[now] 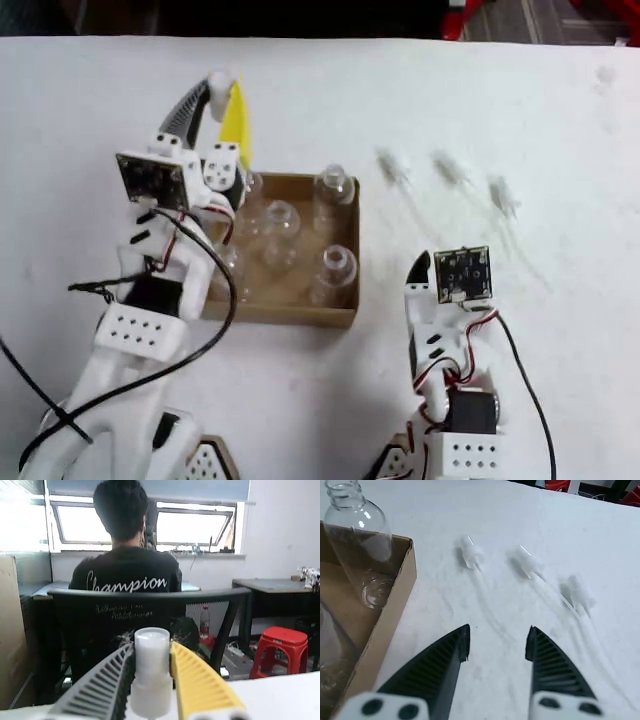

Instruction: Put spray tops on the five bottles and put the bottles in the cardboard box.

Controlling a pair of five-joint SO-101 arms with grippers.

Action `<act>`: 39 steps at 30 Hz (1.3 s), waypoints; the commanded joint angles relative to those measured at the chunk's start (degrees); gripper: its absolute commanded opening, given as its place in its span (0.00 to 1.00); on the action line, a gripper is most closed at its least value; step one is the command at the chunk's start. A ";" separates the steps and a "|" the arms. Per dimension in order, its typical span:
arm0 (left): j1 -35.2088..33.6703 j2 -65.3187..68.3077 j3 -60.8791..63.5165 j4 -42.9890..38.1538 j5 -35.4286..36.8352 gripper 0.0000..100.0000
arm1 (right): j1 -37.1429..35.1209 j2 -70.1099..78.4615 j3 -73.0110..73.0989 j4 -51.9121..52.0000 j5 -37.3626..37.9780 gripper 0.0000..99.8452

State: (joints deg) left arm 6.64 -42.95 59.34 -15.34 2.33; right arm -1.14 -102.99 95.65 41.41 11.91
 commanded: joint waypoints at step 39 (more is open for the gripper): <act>0.31 -2.24 10.46 -1.14 2.55 0.18 | 0.04 -0.40 0.35 -1.19 4.31 0.16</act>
State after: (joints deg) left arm 6.64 -42.95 70.15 -15.34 3.65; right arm -1.14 -102.99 95.65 41.41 15.08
